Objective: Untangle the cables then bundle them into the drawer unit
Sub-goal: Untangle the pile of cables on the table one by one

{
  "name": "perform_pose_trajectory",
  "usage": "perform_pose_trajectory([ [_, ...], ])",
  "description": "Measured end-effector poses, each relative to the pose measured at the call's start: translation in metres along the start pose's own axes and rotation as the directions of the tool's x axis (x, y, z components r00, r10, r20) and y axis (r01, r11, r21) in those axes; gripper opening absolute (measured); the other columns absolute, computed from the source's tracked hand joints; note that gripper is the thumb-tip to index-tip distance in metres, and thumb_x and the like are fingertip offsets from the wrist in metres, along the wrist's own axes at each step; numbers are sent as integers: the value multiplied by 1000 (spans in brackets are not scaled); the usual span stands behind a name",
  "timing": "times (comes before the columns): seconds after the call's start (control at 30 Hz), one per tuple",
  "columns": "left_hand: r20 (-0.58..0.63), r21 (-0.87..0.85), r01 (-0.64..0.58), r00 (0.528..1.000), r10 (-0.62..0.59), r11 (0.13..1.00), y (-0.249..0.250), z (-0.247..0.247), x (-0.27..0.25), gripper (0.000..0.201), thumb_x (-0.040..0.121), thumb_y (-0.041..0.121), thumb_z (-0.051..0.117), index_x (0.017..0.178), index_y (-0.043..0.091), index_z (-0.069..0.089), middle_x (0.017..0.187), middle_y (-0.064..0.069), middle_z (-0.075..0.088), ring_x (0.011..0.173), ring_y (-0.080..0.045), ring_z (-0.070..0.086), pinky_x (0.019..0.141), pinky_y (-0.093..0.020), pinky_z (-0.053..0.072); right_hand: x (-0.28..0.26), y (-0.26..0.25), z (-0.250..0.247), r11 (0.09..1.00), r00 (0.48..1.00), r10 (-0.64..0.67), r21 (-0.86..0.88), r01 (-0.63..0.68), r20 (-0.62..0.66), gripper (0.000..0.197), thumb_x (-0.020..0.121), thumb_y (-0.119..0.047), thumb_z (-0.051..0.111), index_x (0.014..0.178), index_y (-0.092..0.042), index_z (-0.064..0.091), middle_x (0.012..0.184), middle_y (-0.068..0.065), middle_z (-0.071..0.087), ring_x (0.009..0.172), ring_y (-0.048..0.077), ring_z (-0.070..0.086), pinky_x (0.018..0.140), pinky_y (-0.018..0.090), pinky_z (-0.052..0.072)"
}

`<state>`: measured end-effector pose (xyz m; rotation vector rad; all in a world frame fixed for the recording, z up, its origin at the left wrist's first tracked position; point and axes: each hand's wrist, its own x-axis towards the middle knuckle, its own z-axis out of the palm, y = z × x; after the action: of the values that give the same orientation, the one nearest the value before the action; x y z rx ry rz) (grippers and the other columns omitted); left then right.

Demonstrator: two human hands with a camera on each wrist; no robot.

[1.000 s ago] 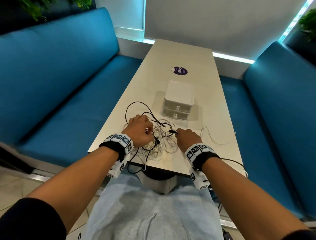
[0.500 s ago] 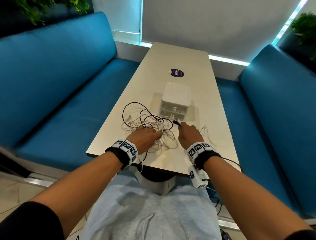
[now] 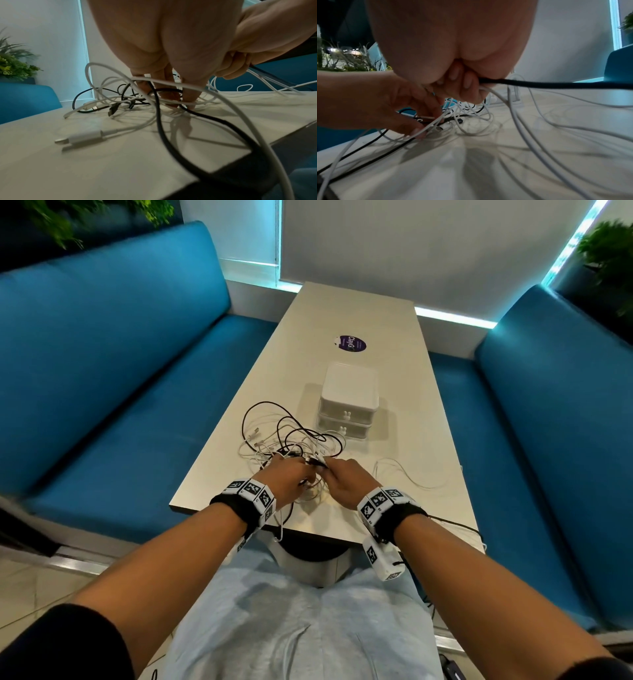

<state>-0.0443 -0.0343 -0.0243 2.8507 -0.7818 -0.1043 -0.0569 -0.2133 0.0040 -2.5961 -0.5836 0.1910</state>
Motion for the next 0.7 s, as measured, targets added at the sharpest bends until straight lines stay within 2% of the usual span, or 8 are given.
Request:
perform_pose_trajectory([
  [0.07, 8, 8, -7, 1000, 7, 1000, -1, -1, 1, 23, 93, 24, 59, 116, 26, 65, 119, 4, 62, 115, -19, 54, 96, -41, 36, 1, 1, 4, 999, 999, 26, -34, -24, 40, 26, 103, -28, 40, 111, -12, 60, 100, 18, 68, 90, 36, 61, 68, 31, 35],
  [0.17, 41, 54, 1, 999, -3, 999, -3, -2, 1, 21, 92, 22, 63, 112, 24, 70, 114, -1, 61, 113, -22, 55, 96, -41, 36, 0, 4, 10, 991, 989, 111, -89, -103, 96, 27, 102, -28, 40, 111, -12, 60, 104, 18, 67, 94, 38, 61, 70, 33, 39],
  [0.33, 31, 71, 18, 999, -20, 997, -4, 1, 0, 18, 92, 21, 62, 107, 27, 72, 113, 1, 56, 104, -25, 58, 94, -40, 35, -1, 7, 13, 974, 975, 204, -121, -193, 84, 28, 101, -29, 40, 105, -12, 61, 101, 17, 66, 90, 37, 61, 69, 33, 41],
  [0.4, -25, 55, 25, 999, -24, 998, -2, 4, 0, 16, 94, 26, 60, 105, 27, 72, 118, 0, 52, 101, -25, 58, 92, -40, 34, -3, 10, 12, 968, 966, 238, -108, -228, 96, 28, 101, -27, 40, 103, -10, 61, 102, 18, 66, 91, 37, 61, 69, 33, 41],
  [0.5, -142, -58, 37, 989, -45, 998, 4, 4, 2, 15, 95, 30, 60, 103, 23, 71, 128, 1, 46, 112, -21, 51, 93, -40, 33, -6, 14, 9, 960, 956, 279, -48, -276, 94, 29, 101, -25, 40, 104, -6, 62, 107, 21, 66, 100, 40, 59, 75, 36, 42],
  [0.57, -228, -166, 26, 972, -64, 986, 8, 1, 5, 14, 95, 30, 60, 101, 21, 71, 128, 4, 48, 116, -20, 46, 93, -39, 32, -6, 13, 5, 951, 947, 309, 10, -310, 85, 30, 101, -25, 41, 108, -6, 63, 111, 21, 65, 104, 39, 59, 79, 36, 43],
  [0.63, -316, -217, 5, 946, -75, 976, 13, -5, 10, 12, 96, 30, 59, 101, 24, 69, 122, 7, 55, 114, -20, 47, 88, -37, 30, -5, 11, 1, 936, 938, 340, 76, -344, 60, 32, 102, -26, 41, 111, -6, 64, 113, 21, 65, 105, 39, 59, 81, 35, 43],
  [0.7, -369, -231, 7, 925, -94, 973, 18, -11, 14, 12, 99, 32, 54, 104, 28, 64, 106, 9, 64, 104, -19, 50, 85, -36, 29, -4, 12, -3, 922, 933, 359, 148, -358, 22, 32, 102, -26, 39, 110, -9, 66, 111, 20, 66, 104, 38, 60, 81, 35, 44],
])
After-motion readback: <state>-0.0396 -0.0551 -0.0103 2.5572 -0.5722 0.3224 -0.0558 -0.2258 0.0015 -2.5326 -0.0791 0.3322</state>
